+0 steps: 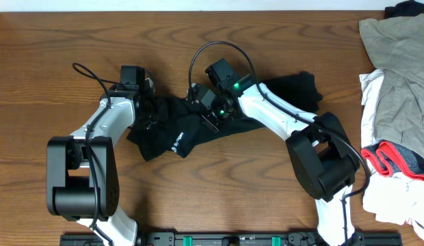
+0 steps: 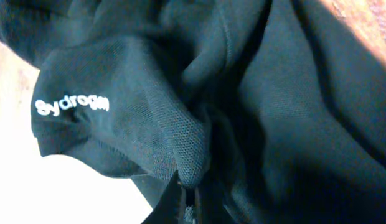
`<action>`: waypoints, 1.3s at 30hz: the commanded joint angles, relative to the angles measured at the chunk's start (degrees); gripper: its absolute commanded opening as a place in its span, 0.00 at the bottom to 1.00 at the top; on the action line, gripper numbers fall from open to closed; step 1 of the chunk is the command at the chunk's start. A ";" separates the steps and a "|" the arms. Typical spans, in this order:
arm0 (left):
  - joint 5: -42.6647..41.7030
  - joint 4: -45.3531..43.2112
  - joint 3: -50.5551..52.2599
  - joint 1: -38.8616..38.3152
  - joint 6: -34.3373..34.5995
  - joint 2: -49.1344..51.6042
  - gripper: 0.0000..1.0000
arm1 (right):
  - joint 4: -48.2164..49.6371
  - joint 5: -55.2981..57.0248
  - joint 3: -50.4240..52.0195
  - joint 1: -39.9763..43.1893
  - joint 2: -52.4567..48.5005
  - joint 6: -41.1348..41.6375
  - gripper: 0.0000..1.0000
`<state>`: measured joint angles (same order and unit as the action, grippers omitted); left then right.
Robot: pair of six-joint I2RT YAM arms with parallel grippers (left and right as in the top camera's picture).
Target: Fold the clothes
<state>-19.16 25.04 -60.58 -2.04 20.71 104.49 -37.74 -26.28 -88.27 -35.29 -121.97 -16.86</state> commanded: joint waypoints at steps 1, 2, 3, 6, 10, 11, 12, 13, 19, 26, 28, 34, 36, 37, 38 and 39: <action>2.27 0.39 0.87 0.20 -0.74 3.32 0.39 | 0.15 2.47 -1.01 0.17 0.17 3.43 0.01; 2.27 0.39 0.87 0.20 -0.74 3.32 0.39 | 0.02 4.63 -1.01 0.76 0.79 4.55 0.01; 2.27 0.39 0.87 0.20 -0.74 3.32 0.39 | 0.00 7.02 -1.01 1.40 1.49 5.95 0.01; 2.27 0.39 0.87 0.20 -0.74 3.32 0.38 | 0.02 13.14 -1.01 4.24 4.04 7.74 0.01; 2.29 0.37 0.87 0.20 -0.74 3.32 0.39 | 0.74 16.90 -1.01 8.46 6.82 7.52 0.01; 2.29 0.37 0.87 0.20 -0.74 3.32 0.39 | 0.92 16.85 -1.03 9.46 7.28 7.39 0.01; 2.29 0.37 0.87 0.20 -0.74 3.32 0.39 | 1.11 16.65 -1.03 10.19 7.32 7.39 0.01; 2.29 0.37 0.87 0.20 -0.74 3.32 0.39 | 1.14 16.31 -1.03 10.80 7.32 7.41 0.02; 2.29 0.37 0.87 0.20 -0.74 3.32 0.39 | 0.02 14.91 -0.96 11.56 7.10 7.41 0.33; 2.29 0.37 0.87 0.20 -0.74 3.32 0.39 | -0.42 3.89 -0.96 10.51 7.10 6.56 0.32; 2.29 0.37 0.87 0.20 -0.74 3.32 0.39 | -0.46 -2.89 -0.96 10.23 7.10 4.48 0.31; 2.29 0.39 0.85 0.37 -0.76 3.32 0.39 | -2.71 8.83 -0.96 11.30 7.10 11.04 0.30; 2.32 0.35 0.83 0.70 -0.81 3.32 0.39 | -4.24 15.43 -0.98 12.98 7.37 14.95 0.35; 2.32 0.39 0.83 1.01 -0.83 3.32 0.39 | -4.92 16.37 -0.98 14.14 7.61 14.88 0.36; 2.32 0.50 0.83 1.36 -0.83 3.32 0.39 | -5.44 16.68 -0.98 15.78 8.09 14.86 0.41; 2.32 0.66 0.83 1.90 -1.05 3.32 0.39 | -5.84 16.65 -0.98 17.42 8.50 14.56 0.50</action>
<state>-19.79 24.84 -60.64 -1.78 20.71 104.66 -42.96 -16.05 -88.40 -22.63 -115.83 -5.19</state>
